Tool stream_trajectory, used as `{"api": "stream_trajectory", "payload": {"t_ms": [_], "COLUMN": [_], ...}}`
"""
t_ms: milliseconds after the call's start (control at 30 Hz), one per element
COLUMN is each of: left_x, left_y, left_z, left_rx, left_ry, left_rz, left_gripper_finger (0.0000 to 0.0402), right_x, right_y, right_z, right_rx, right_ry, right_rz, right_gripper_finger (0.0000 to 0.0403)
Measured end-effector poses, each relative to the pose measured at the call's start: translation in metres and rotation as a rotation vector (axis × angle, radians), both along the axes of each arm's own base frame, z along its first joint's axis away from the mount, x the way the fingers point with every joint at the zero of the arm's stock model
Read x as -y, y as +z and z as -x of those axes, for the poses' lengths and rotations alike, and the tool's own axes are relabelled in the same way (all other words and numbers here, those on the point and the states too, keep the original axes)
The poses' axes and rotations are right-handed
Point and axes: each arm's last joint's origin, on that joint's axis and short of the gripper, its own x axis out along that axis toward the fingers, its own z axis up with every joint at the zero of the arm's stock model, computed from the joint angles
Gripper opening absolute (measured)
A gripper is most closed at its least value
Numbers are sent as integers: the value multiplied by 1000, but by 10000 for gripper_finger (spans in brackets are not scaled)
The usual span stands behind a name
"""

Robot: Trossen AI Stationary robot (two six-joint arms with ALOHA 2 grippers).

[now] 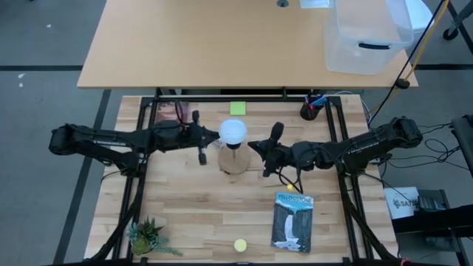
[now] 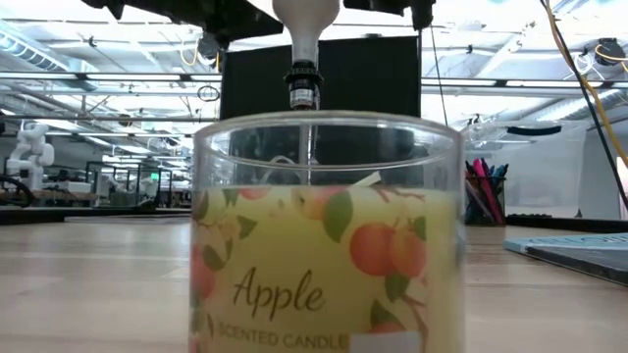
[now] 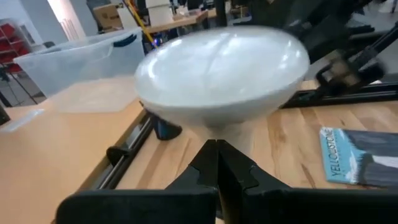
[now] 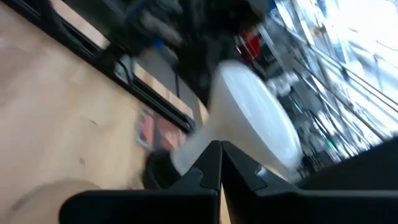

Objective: Screw lightbulb
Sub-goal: Insert the lightbulb into the lamp

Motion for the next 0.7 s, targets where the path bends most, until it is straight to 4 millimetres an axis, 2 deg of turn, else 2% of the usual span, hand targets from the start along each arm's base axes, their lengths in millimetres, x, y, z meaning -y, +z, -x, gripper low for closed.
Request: {"api": "stream_trajectory", "payload": {"t_ms": [167,433,700], "left_x": [5,13,17], "left_y": [9,21,22], "left_z": [8,20,20], "left_rx": [36,89,89], "left_ry": [0,-29,-46], "left_rz": [-17,-27,-33], "left_gripper_finger": [0,0,0], "right_x": [9,28,36], "right_y": [-1,5,10], "right_z": [0,-2,-4], "right_rx": [-6,52,90], "right_ry": [-119,-193,-116], "right_rz": [-1,8,19], "right_gripper_finger": [0,0,0]}}
